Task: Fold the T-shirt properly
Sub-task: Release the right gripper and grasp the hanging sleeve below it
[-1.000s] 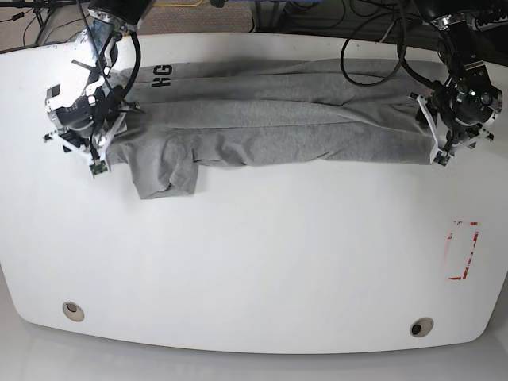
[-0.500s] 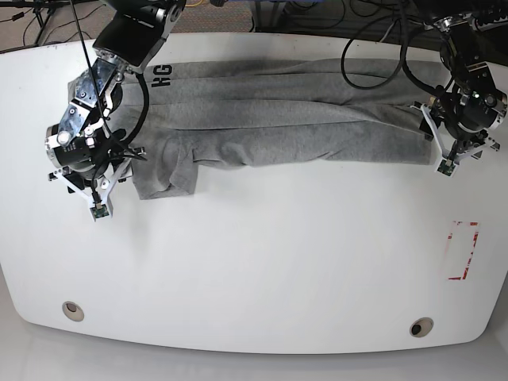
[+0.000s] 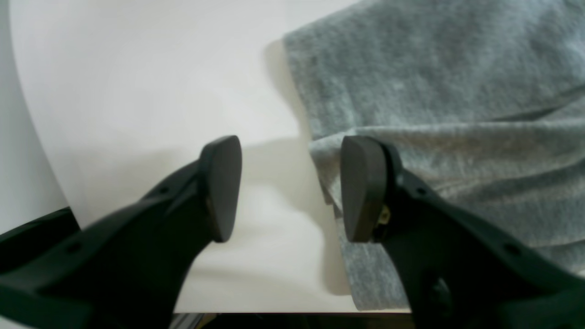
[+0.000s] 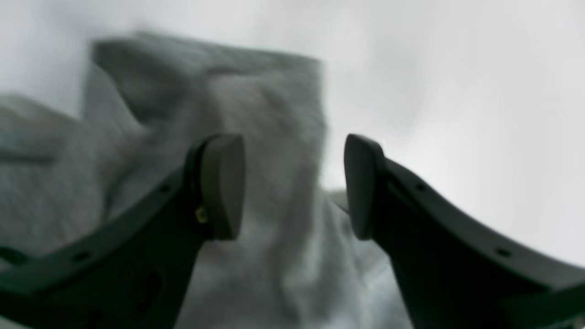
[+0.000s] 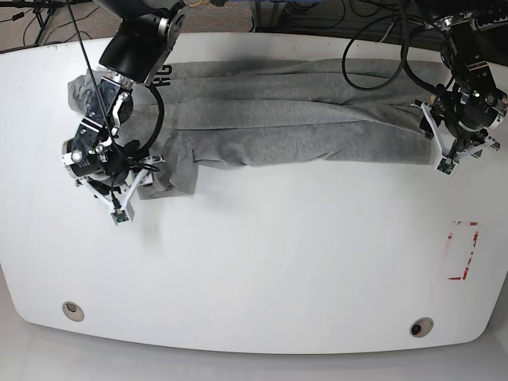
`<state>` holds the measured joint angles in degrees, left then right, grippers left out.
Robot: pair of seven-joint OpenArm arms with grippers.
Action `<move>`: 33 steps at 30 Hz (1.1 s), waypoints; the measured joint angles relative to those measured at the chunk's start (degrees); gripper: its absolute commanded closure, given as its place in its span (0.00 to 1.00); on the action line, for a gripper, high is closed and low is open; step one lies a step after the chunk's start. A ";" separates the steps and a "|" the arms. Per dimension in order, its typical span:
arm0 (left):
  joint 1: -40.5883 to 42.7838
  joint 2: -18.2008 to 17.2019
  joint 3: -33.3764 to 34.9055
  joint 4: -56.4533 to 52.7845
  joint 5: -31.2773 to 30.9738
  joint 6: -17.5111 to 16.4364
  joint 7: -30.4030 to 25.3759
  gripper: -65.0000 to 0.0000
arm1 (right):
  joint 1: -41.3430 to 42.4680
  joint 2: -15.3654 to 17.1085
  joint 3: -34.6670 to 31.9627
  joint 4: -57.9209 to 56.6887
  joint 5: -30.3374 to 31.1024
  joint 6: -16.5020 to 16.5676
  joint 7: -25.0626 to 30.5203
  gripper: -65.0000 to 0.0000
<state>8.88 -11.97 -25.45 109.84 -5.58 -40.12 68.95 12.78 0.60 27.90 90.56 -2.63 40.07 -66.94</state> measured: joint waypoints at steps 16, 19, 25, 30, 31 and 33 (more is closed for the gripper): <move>-0.17 -0.15 0.00 0.00 0.00 0.00 -0.02 0.50 | 4.20 0.20 0.24 -15.58 -0.35 0.00 8.94 0.50; -0.15 -0.15 0.00 0.00 0.02 0.00 0.00 0.50 | 4.24 0.28 0.28 -16.00 -0.11 0.00 9.40 0.55; -0.24 -0.15 0.00 0.00 0.02 0.00 0.00 0.50 | 4.17 0.33 0.28 -16.06 -0.15 -0.04 9.35 0.96; -0.33 -0.13 0.00 0.00 0.02 0.00 -0.02 0.50 | 4.20 0.33 0.26 -16.11 -0.15 -0.04 9.31 0.99; -0.33 -0.13 0.00 0.00 0.00 0.00 -0.04 0.50 | 4.20 0.31 0.26 -16.11 -0.15 -0.04 9.33 1.00; -0.33 -0.13 0.00 0.00 0.02 0.00 -0.02 0.50 | 4.20 0.33 0.26 -16.09 -0.15 -0.04 9.31 1.00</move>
<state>8.56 -12.10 -25.45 109.84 -5.56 -40.12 68.93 16.97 0.93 28.16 74.48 -2.79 40.03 -57.63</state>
